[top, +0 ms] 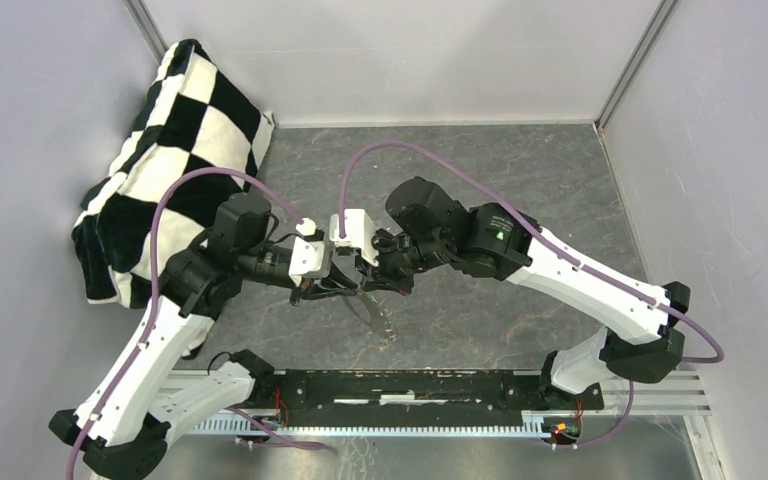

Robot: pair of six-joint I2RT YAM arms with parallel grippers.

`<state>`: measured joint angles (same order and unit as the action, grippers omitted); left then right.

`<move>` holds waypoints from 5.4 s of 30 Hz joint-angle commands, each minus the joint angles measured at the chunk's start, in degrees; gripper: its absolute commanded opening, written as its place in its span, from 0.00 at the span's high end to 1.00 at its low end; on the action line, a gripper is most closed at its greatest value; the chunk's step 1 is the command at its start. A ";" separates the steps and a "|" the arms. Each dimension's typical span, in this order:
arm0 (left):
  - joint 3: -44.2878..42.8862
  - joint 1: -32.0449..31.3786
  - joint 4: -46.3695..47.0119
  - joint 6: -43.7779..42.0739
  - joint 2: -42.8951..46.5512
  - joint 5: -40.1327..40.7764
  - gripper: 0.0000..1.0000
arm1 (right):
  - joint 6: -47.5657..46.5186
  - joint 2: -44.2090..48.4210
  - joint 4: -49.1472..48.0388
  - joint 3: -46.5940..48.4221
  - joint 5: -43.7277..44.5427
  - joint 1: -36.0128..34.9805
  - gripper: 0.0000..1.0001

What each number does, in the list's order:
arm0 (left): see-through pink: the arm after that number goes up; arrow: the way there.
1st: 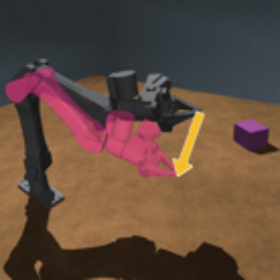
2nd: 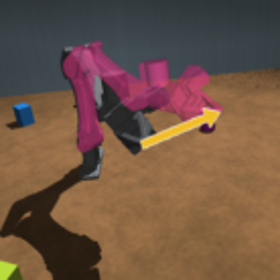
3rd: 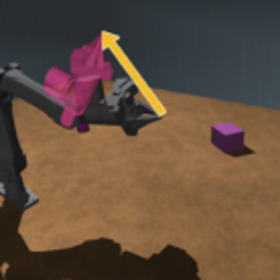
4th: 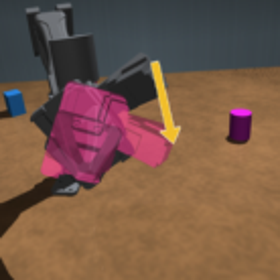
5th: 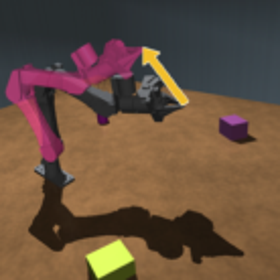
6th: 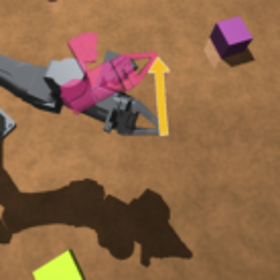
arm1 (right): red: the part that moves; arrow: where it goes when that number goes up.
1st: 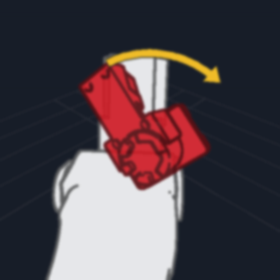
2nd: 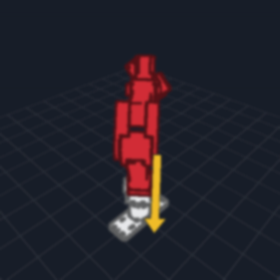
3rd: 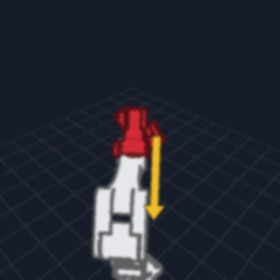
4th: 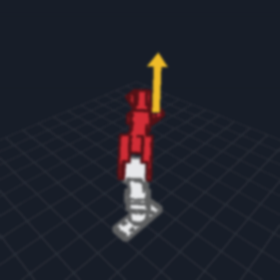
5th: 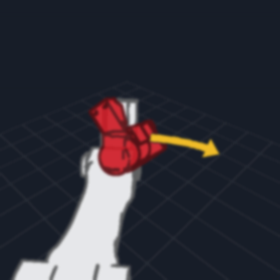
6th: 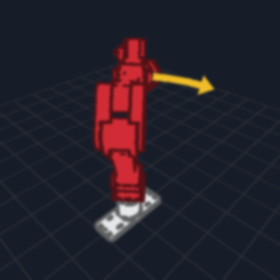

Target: Put the keys on the keyring

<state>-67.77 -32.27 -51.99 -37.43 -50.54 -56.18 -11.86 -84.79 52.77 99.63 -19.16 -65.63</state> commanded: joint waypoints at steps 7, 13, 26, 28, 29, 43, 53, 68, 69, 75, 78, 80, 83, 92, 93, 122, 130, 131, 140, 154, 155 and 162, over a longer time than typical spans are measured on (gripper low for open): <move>-0.93 -0.25 -1.01 -0.35 -0.10 -3.23 0.78 | -0.32 -2.03 -2.70 5.79 1.33 -0.95 1.00; -0.46 -0.25 -0.88 0.48 -0.27 -3.07 0.73 | 1.08 -2.09 -4.64 5.76 0.66 -1.32 1.00; 1.78 -0.25 4.10 2.29 1.88 2.49 0.98 | 5.06 3.84 -16.47 -3.00 -3.96 -1.58 1.00; 2.93 -0.25 7.82 5.17 3.07 4.22 0.98 | 6.23 6.50 -20.69 -6.76 -3.92 -1.48 1.00; 3.56 -0.25 10.04 6.78 3.95 5.09 0.98 | 6.83 8.36 -22.90 -8.92 -3.87 -1.46 1.00; 6.02 -0.25 25.62 23.66 8.55 4.70 0.98 | 10.97 28.75 -45.97 -33.21 3.18 -0.72 0.39; 5.20 -0.24 42.42 40.73 7.75 8.04 0.98 | 16.27 32.10 -55.35 -41.01 11.20 -0.55 0.31; 7.25 -0.20 57.25 53.30 6.98 11.69 0.98 | 16.34 28.84 -62.91 -39.44 9.84 -0.56 0.36; 7.67 -0.24 57.60 53.19 7.40 11.61 0.98 | 16.34 28.53 -62.65 -39.05 9.99 -0.53 0.38; 9.84 -0.25 57.21 50.48 10.05 11.06 0.98 | 16.21 29.17 -61.75 -38.63 12.47 -0.34 0.56; 10.64 -0.24 56.36 48.78 11.22 10.12 0.98 | 16.38 29.82 -61.57 -38.48 12.49 -0.12 0.56; 10.96 -0.25 55.86 47.56 11.87 9.08 0.98 | 16.74 30.02 -61.80 -38.14 11.54 -0.01 0.55; 11.23 -0.24 54.75 45.61 12.54 8.81 0.98 | 17.67 29.46 -62.01 -37.30 8.44 0.31 0.51; 11.58 -0.24 51.59 42.42 13.48 7.20 0.98 | 20.03 30.46 -61.76 -36.99 4.60 2.01 0.51; 11.60 -0.25 50.68 42.16 13.53 7.22 0.98 | 20.03 30.86 -61.57 -37.25 4.67 2.23 0.50; 10.82 -0.25 49.09 40.25 13.72 7.67 0.98 | 24.95 27.29 -60.47 -37.91 -5.68 5.34 1.00; 10.64 -0.25 49.70 40.59 13.43 7.69 0.98 | 25.60 27.80 -60.01 -39.32 -5.59 6.19 1.00; 10.57 -0.25 49.70 40.57 13.41 7.66 0.98 | 25.69 27.82 -60.06 -39.42 -5.65 6.21 0.99; 10.20 -0.24 50.65 41.17 12.94 7.70 0.98 | 26.69 27.50 -61.07 -40.44 -6.95 6.47 1.00; 10.19 -0.24 49.79 40.43 13.13 6.51 0.98 | 25.55 26.63 -59.56 -36.83 -7.36 7.73 0.64; 10.28 -0.18 49.61 40.30 13.18 6.34 0.98 | 25.16 26.89 -59.54 -36.47 -6.98 7.92 0.60; 10.29 -0.20 48.72 39.37 13.27 5.65 0.98 | 25.89 25.15 -61.12 -34.49 -10.28 8.68 0.54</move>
<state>-55.81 -32.60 -4.25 4.99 -37.74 -49.39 13.89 -58.57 -6.39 61.82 -27.11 -57.21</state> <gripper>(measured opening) 0.026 0.454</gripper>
